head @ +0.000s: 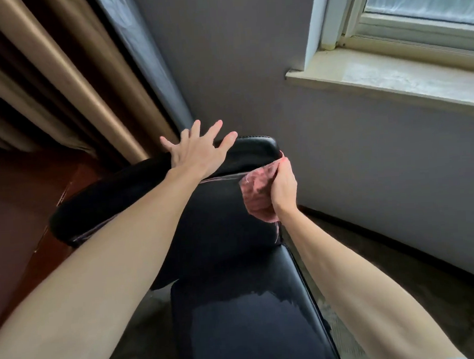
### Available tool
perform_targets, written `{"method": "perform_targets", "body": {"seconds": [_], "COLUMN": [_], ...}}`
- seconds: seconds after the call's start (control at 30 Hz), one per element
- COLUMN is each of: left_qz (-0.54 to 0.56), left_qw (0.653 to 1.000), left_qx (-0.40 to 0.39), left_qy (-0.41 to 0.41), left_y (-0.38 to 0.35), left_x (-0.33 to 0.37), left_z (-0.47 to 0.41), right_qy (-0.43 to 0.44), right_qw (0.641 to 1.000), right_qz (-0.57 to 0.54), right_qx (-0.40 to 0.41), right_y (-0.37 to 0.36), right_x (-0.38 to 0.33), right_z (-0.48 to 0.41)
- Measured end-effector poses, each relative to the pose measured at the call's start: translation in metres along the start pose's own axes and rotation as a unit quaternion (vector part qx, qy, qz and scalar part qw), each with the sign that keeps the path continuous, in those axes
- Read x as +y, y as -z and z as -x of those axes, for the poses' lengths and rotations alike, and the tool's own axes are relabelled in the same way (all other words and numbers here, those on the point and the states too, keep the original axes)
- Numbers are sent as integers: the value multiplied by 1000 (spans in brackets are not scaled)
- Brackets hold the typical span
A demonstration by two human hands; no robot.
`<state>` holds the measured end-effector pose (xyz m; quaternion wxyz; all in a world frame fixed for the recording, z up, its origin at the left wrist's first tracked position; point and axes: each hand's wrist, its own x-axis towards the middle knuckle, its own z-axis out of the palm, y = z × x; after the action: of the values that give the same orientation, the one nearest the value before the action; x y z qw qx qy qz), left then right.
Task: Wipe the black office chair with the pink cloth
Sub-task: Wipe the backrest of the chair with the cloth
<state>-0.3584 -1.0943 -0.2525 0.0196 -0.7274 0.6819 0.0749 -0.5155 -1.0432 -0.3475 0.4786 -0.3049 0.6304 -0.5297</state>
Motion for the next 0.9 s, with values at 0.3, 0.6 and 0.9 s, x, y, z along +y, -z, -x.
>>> {"method": "perform_targets", "body": {"seconds": [0.3, 0.6, 0.9], "left_qz": [-5, 4, -4], "left_qw": [1000, 1000, 1000], "left_qx": [0, 3, 13], "left_qy": [18, 21, 21], "left_y": [-1, -1, -2], "left_x": [-6, -7, -11], "left_z": [-4, -6, -7], "right_qy": [-152, -43, 2], "right_qw": [968, 986, 998], "right_qz": [-182, -143, -41], "right_qx": [-84, -77, -43], "right_y": [-13, -23, -24], "right_x": [-18, -22, -30], "right_z": [-2, -8, -18]}}
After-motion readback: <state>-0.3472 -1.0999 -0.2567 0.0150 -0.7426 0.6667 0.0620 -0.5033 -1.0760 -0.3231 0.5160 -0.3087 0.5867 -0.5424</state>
